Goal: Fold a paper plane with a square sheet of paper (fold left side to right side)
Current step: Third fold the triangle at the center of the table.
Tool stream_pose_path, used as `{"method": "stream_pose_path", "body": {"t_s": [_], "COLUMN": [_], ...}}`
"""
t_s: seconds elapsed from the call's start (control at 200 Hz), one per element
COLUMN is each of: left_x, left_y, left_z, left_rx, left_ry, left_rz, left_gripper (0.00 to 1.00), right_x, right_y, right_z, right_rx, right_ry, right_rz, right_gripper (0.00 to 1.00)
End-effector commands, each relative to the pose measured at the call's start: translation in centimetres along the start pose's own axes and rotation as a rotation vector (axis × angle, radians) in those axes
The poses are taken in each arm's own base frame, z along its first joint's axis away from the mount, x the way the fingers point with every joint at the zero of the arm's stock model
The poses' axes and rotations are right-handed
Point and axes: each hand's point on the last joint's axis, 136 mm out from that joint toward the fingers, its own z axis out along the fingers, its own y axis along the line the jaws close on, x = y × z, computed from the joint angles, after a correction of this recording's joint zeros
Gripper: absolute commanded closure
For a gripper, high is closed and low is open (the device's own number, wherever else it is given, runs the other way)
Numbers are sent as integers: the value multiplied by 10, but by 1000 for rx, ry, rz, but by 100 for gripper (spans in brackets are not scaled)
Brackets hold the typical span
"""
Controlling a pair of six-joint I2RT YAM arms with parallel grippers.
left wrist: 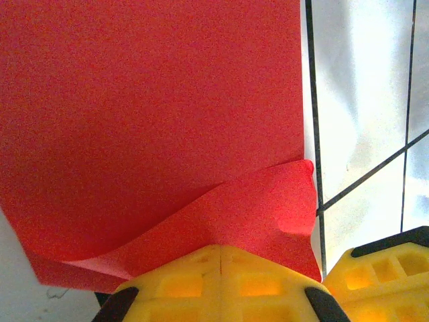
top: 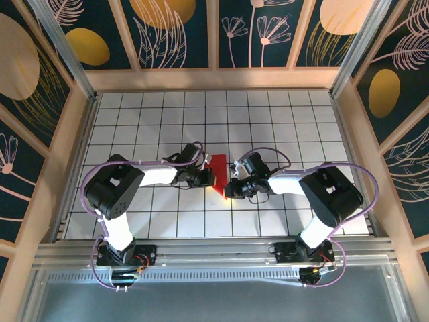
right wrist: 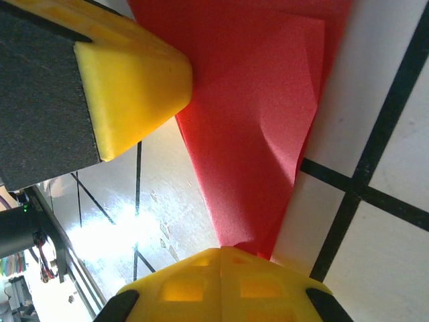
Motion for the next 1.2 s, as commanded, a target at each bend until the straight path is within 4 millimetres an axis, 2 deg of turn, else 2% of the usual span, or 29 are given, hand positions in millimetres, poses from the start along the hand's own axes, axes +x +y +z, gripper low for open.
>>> {"method": "stream_pose_path", "body": {"t_s": [0.0,0.54,0.681,0.831,0.901,0.921,1.056,1.196], "left_x": [8,6,-4,-17,-17,-19,-10,6], "left_y": [13,10,-4,-25,-29,-37,-44,-47], "left_z": [5,3,-4,-23,-26,-34,-38,-30], "left_rx": [-60,-48,-13,43,59,83,133,185], "left_ry": [27,18,-15,-83,-87,-108,-102,-67], "left_rz": [-21,-21,-11,18,25,39,37,12], "left_gripper": [97,96,93,90,90,90,92,94], "right_x": [6,10,16,20,21,22,23,24], "right_y": [-6,-16,-25,-36,-40,-42,-47,-52], "right_z": [5,9,10,8,7,7,6,8], "right_rx": [20,69,109,166,192,198,228,255], "right_ry": [18,39,61,70,70,71,70,78], "right_rz": [5,13,28,40,48,50,62,68], "right_gripper": [93,93,94,100,100,100,100,100]}}
